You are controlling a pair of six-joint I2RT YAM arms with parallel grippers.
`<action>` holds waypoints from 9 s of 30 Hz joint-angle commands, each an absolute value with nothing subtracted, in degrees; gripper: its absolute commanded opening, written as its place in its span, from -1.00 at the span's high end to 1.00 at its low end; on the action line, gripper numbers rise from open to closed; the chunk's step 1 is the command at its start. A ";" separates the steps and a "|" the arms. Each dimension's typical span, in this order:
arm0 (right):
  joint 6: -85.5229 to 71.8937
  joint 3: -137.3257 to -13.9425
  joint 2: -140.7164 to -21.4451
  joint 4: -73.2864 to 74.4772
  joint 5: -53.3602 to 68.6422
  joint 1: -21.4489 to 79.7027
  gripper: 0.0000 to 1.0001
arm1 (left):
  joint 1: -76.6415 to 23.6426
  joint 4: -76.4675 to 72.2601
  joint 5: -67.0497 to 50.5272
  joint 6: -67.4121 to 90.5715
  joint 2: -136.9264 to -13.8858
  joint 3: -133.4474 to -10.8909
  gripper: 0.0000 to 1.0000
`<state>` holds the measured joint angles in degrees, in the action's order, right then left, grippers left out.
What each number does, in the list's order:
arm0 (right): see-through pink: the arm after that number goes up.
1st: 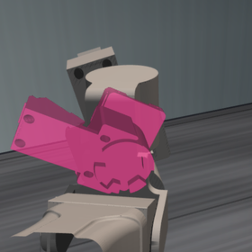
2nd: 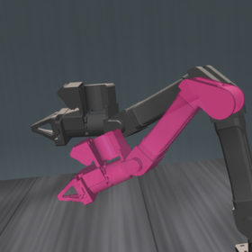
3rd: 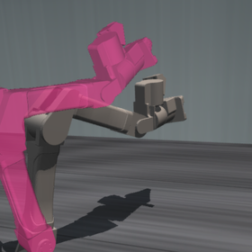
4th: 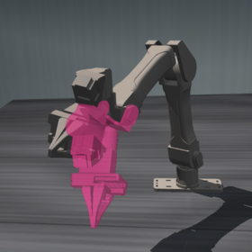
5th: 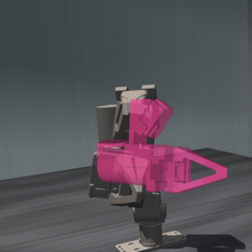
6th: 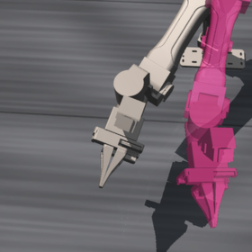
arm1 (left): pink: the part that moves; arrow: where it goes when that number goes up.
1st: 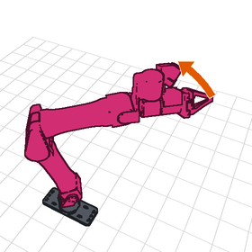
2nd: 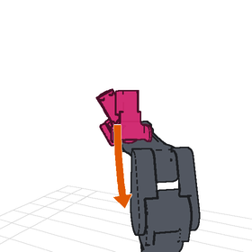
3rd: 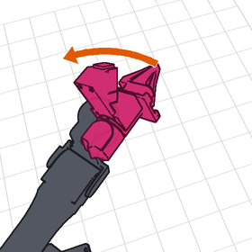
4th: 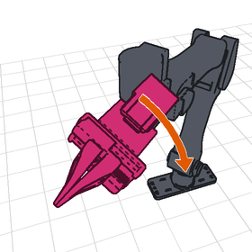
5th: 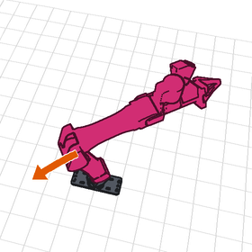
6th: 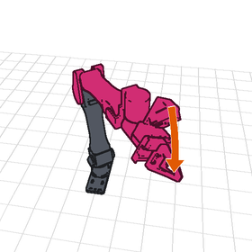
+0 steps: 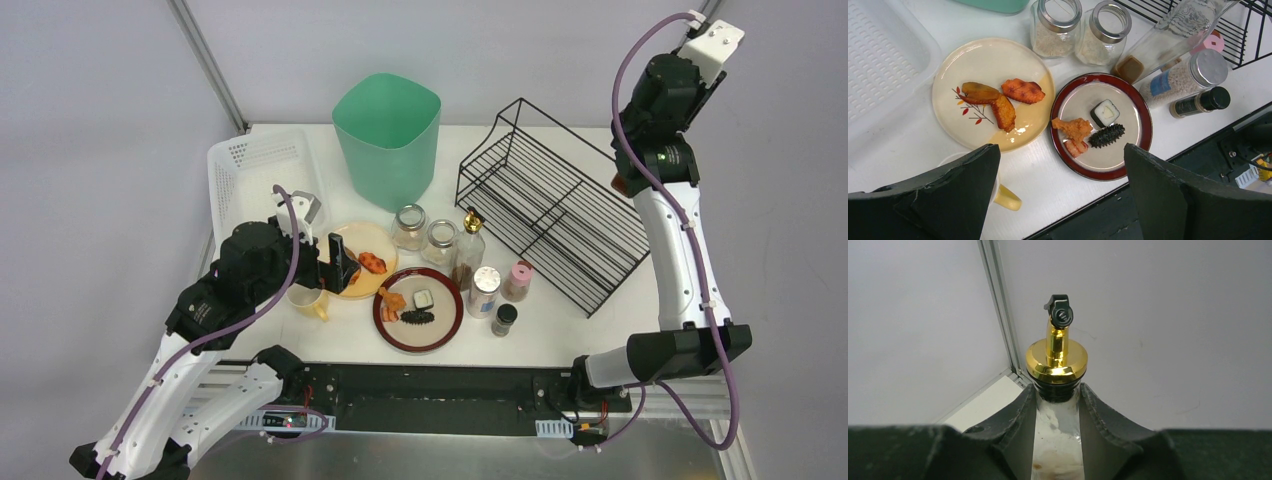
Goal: Clear the kitchen counter
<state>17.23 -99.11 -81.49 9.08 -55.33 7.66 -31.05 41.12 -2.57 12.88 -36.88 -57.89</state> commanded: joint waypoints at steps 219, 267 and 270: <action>18.32 -112.05 -76.58 14.91 -36.72 10.64 1.00 | -30.94 38.28 4.19 15.05 -26.00 -44.87 -0.99; 5.01 -90.49 -76.73 11.47 -41.23 10.38 1.00 | -30.94 38.06 3.08 14.90 -26.29 -44.73 -0.99; 5.31 -89.48 -76.58 11.08 -41.64 10.96 1.00 | -30.94 38.06 3.12 14.86 -26.19 -44.73 -0.99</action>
